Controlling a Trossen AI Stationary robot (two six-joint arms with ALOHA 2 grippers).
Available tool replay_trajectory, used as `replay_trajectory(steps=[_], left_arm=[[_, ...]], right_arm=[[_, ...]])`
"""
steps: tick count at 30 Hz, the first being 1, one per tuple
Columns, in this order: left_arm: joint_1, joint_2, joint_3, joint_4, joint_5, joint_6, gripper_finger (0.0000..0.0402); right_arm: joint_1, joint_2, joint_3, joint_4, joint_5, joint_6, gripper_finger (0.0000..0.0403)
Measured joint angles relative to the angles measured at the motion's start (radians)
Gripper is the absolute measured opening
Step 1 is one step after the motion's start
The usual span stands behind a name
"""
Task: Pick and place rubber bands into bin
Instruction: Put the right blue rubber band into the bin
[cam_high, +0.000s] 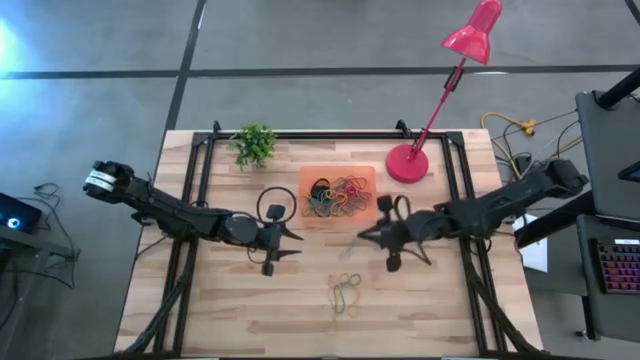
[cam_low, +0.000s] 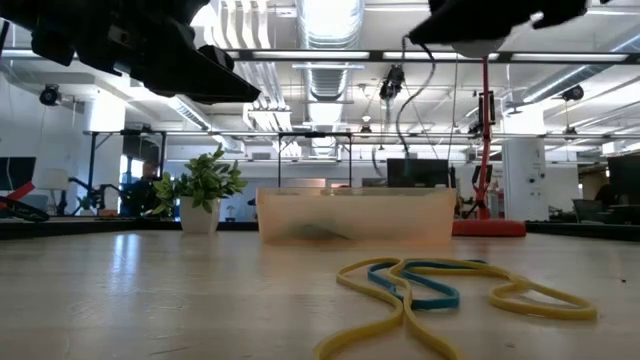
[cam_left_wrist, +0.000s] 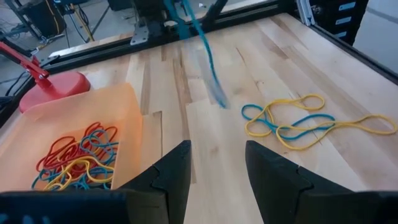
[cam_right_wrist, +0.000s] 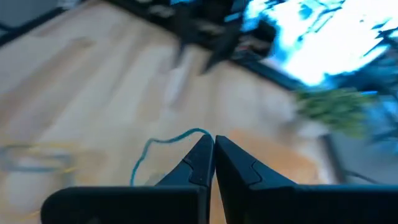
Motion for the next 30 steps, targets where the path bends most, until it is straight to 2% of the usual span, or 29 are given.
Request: replay_trajectory(steps=[8,12,27,30], left_arm=[[0.0,0.0,-0.002,0.014,0.0,0.0,0.0137],[0.0,0.0,-0.005,0.015,0.0,0.0,0.0137],[0.0,0.0,-0.005,0.014,0.0,0.0,0.0137],[0.0,0.0,-0.005,0.014,0.0,0.0,0.0137]], right_arm=[[-0.071,-0.088,0.032,0.004,0.198,-0.099,0.0008],[-0.123,-0.096,0.035,0.009,0.248,-0.114,0.0009],[-0.356,-0.095,-0.002,-0.034,0.245,-0.064,0.0009],[-0.386,-0.095,-0.024,-0.023,0.209,-0.046,0.0009]])
